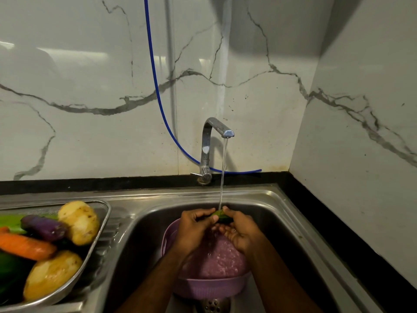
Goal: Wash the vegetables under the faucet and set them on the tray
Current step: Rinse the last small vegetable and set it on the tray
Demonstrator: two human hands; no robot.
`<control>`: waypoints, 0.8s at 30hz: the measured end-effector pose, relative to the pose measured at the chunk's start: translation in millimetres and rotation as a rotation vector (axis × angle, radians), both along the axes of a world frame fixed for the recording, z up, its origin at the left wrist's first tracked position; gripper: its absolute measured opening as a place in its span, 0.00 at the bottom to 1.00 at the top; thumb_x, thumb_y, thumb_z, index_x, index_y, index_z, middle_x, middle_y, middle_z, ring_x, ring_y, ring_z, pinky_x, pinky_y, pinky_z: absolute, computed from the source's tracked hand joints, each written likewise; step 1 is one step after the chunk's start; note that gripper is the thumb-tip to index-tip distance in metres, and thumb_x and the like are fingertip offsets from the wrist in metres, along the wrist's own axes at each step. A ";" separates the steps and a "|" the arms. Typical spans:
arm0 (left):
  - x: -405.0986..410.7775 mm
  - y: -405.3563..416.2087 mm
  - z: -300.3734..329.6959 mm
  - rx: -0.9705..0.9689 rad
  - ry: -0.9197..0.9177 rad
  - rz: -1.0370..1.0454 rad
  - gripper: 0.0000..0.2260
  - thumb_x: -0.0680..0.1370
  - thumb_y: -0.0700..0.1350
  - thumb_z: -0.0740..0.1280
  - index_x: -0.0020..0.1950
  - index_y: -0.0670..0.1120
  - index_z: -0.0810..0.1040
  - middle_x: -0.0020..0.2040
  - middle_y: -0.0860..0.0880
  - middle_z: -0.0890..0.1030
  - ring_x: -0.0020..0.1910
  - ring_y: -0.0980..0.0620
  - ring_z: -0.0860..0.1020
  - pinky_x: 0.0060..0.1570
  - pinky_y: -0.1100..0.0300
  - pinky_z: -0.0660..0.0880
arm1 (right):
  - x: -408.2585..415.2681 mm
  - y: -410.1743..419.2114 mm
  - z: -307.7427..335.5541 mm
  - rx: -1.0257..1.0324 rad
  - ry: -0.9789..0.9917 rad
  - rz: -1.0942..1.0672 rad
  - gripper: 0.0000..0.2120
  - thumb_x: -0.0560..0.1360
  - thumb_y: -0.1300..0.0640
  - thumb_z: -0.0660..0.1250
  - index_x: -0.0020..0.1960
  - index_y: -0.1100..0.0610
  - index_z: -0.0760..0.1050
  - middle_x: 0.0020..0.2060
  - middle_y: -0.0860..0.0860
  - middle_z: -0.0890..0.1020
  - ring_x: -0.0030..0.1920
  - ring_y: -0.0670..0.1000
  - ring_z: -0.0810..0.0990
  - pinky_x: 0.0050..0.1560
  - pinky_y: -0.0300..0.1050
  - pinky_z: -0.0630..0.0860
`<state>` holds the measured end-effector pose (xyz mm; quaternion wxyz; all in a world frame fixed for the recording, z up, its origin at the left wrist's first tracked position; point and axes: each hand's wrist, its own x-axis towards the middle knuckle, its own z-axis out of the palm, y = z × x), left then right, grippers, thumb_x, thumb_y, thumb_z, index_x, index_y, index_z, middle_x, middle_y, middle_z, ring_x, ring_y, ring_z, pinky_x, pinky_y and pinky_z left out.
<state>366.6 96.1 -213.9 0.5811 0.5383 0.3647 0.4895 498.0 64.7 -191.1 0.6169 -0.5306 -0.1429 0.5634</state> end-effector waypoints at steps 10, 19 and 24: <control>-16.4 6.7 -14.9 -0.105 0.242 -0.039 0.08 0.71 0.26 0.71 0.42 0.37 0.83 0.34 0.40 0.82 0.28 0.49 0.79 0.27 0.61 0.76 | -9.7 -2.7 0.5 -0.043 -0.344 0.194 0.18 0.77 0.75 0.59 0.52 0.53 0.74 0.41 0.59 0.82 0.39 0.58 0.82 0.37 0.54 0.81; -18.4 31.3 20.2 -0.170 -0.082 0.298 0.07 0.81 0.40 0.67 0.56 0.44 0.83 0.49 0.45 0.86 0.46 0.49 0.83 0.35 0.60 0.76 | -3.9 -5.2 -1.7 -0.107 -0.766 0.151 0.19 0.65 0.80 0.65 0.39 0.55 0.74 0.32 0.55 0.80 0.28 0.52 0.78 0.27 0.47 0.77; -11.6 43.0 30.8 -0.175 -0.075 0.328 0.15 0.83 0.40 0.63 0.69 0.46 0.75 0.54 0.46 0.84 0.47 0.49 0.80 0.42 0.57 0.77 | -4.3 1.4 -11.1 -0.089 -0.818 0.248 0.24 0.58 0.77 0.66 0.36 0.48 0.76 0.30 0.58 0.83 0.32 0.65 0.84 0.32 0.61 0.82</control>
